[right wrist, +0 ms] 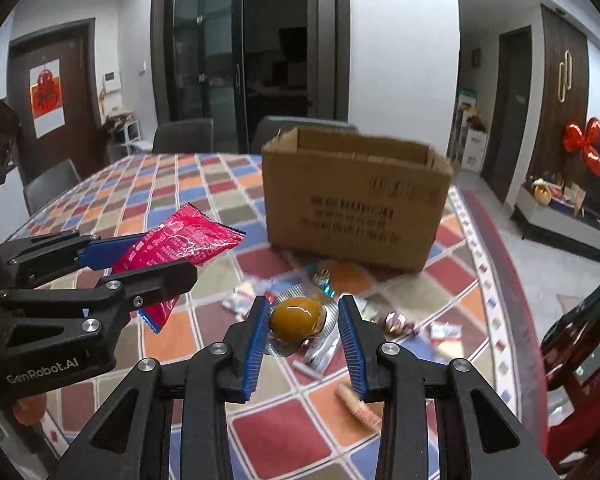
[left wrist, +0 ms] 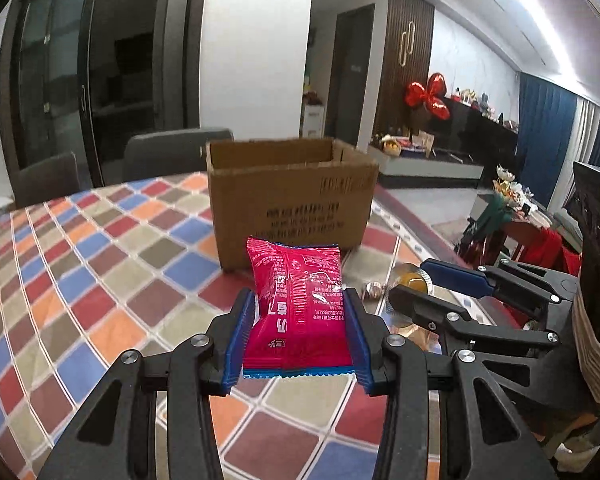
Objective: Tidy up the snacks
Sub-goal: 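Carry both held snacks over the cardboard box and open both tools, then withdraw both tools from the box back toward the snacks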
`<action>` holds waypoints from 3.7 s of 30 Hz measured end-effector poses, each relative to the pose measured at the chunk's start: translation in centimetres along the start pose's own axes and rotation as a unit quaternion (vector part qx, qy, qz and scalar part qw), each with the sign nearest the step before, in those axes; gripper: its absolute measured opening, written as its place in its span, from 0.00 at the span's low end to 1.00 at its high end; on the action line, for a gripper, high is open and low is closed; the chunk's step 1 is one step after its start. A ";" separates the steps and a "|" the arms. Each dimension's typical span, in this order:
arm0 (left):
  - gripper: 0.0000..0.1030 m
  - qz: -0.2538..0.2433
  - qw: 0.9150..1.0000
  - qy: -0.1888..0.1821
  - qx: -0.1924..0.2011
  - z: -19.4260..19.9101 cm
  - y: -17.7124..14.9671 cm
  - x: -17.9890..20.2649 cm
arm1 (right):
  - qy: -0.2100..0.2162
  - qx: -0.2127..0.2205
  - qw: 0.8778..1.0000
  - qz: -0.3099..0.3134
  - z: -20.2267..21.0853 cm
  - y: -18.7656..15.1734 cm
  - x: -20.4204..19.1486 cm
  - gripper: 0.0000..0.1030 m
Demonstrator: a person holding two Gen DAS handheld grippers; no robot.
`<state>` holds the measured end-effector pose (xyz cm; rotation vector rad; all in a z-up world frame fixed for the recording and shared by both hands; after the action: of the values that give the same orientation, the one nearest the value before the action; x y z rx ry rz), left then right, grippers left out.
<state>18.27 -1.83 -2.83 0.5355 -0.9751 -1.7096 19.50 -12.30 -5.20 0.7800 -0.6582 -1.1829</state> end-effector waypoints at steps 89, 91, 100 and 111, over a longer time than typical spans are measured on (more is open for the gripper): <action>0.88 -0.063 0.989 0.098 0.093 -5.3 13.0 -2.1 | -0.115 0.054 0.991 -0.038 -3.0 11.6 8.6 0.79; 0.89 -0.063 0.989 0.096 0.095 -4.3 12.4 -1.7 | -0.115 0.055 0.991 -0.041 -2.0 11.1 8.3 0.79; 0.91 -0.047 0.992 0.082 0.084 -1.6 9.3 -0.5 | -0.110 0.045 0.991 -0.065 1.2 8.5 7.2 0.79; 0.91 -0.049 0.994 0.078 0.056 -1.0 5.6 0.4 | -0.108 0.006 0.991 -0.081 2.4 4.7 6.3 0.79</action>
<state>22.06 -3.21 1.15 0.7900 -0.9485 -1.6774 21.79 -18.01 0.28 0.7301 -0.7924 -1.4264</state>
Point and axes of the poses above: each gripper's, at about its wrist camera, not at the fingertips, and z roughly against the way its jaws point, x to its right, y to its top, the point moved 6 cm from there along -z, roughly the way its jaws point, and after that the axes turned 3 degrees about -y, right-handed, at the moved point
